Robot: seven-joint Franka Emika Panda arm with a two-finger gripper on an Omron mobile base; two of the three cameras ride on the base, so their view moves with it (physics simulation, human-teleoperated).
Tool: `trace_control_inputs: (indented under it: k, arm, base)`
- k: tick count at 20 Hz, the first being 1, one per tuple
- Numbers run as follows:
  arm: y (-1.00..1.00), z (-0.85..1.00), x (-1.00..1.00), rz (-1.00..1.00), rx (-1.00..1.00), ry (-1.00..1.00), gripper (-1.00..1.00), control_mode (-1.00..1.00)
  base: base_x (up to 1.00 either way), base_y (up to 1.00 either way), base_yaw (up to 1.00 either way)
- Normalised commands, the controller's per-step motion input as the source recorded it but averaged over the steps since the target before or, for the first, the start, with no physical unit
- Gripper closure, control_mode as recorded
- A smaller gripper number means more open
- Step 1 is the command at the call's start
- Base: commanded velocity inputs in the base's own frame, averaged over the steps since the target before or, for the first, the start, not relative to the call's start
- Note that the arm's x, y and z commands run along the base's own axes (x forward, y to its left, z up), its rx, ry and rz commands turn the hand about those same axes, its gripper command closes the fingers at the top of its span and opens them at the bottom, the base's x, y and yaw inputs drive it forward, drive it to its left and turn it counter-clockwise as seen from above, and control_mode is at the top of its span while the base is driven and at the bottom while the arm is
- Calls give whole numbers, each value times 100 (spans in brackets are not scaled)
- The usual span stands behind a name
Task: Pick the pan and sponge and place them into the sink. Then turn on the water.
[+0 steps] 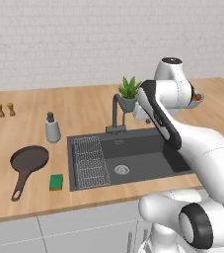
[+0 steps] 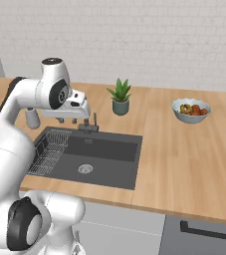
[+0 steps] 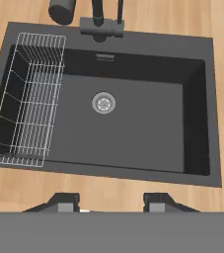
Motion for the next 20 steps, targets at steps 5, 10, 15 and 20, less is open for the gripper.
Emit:
trace_control_inputs:
  k: [5,10,15,20]
  arm:
    - [23,0,-70,15,-1,-6,-100,-100]
    - [83,0,-100,36,-6,-6,-100,-100]
    - [77,-3,-68,31,-3,1,-100,-100]
    - [98,-20,-22,24,-1,6,-100,-100]
  base:
    - [0,0,0]
    - [0,0,0]
    - [0,0,0]
    - [0,0,0]
